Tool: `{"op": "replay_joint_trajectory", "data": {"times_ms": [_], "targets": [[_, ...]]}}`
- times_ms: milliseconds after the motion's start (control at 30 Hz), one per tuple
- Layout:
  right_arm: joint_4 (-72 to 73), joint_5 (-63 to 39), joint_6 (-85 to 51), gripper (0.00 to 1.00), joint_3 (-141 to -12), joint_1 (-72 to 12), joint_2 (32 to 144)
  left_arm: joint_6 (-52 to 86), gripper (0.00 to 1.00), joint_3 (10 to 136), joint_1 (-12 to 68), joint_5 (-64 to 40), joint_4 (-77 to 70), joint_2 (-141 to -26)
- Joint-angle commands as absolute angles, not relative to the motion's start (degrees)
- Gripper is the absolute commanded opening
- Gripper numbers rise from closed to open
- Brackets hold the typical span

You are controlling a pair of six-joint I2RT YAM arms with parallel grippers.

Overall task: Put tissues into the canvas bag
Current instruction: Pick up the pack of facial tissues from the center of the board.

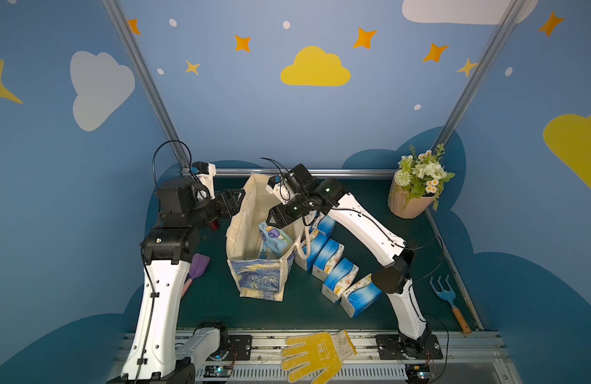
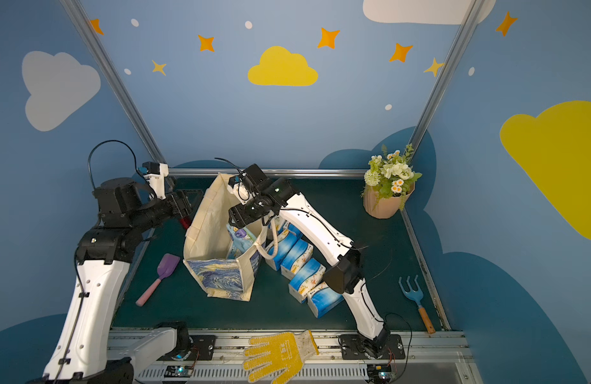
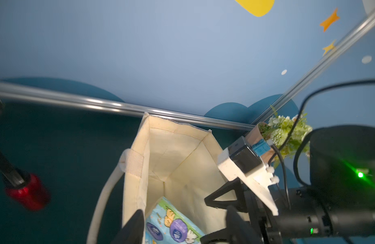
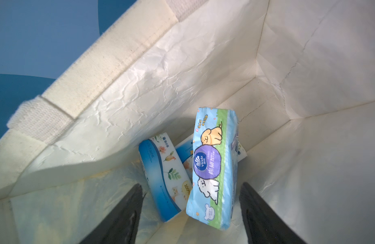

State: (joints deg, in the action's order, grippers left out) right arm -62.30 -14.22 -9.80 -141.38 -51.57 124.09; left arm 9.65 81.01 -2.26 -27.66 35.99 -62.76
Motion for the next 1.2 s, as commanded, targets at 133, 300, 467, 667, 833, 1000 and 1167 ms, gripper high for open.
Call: {"op": "replay_joint_trajectory", "data": {"times_ms": [133,300,467,667,833,1000,1167], "targets": [[-60.55,-10.66,-7.93,0.73,-137.39,-50.14,113.8,9.84,0.04,85.4,-2.57,-24.36,43.41,-66.18],[-60.64,-5.14,-6.48,0.73,-132.6,-48.67,104.87,11.35,0.04,89.74,-2.55,-19.89,50.15,-68.38],[-62.6,5.94,-8.64,0.73,-117.17,-46.67,90.34,9.22,0.04,93.3,-0.5,-13.45,57.3,-71.08],[-72.07,9.25,-23.16,0.75,-95.05,-45.1,73.86,7.72,0.52,93.19,-0.44,-14.81,60.41,-74.27],[-77.08,3.92,-38.52,0.75,-76.93,-45.91,64.3,7.73,0.64,90.33,-0.52,-13.63,56.59,-72.85],[-80.54,2.66,-50.76,0.76,-68.25,-50.11,59.64,7.23,0.03,90.55,-1.2,-17.04,55.77,-74.95],[-79.47,2.46,-59.99,0.77,-62.8,-52.5,56.67,5.77,0.03,88.7,-1.28,-18.02,53.77,-75.97]]}}
